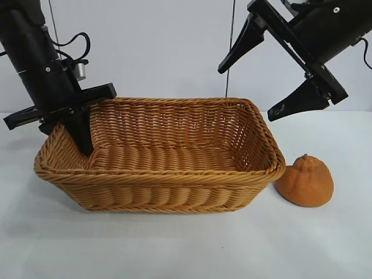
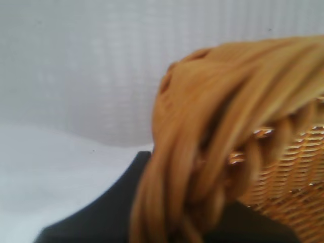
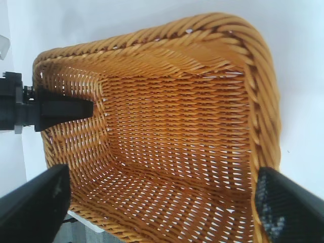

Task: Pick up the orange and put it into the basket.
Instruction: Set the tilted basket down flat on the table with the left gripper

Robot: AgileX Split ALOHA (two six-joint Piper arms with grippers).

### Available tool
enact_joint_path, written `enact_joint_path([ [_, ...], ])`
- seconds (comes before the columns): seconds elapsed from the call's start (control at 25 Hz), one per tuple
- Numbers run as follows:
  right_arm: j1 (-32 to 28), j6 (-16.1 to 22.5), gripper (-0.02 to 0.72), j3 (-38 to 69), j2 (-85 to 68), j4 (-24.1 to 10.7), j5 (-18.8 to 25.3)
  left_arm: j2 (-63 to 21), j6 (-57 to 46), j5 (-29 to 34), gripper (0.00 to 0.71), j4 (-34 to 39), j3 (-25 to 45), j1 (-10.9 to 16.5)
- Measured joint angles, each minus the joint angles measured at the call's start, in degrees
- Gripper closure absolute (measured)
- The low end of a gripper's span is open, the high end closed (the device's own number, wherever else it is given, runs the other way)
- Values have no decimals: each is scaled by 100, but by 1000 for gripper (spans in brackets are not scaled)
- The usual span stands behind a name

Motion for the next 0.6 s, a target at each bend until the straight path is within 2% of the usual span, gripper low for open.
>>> enact_joint_path([
  [0.4,0,0,24,0,0,0,0,319,40,-406,608,24,5,-17],
  [0.48,0,0,24,0,0,0,0,319,40,-420,536,-23,5,-17],
  [0.56,0,0,24,0,0,0,0,319,40,-420,382,-51,5,-17],
  [0.6,0,0,24,0,0,0,0,319,40,-420,382,-51,5,-17],
])
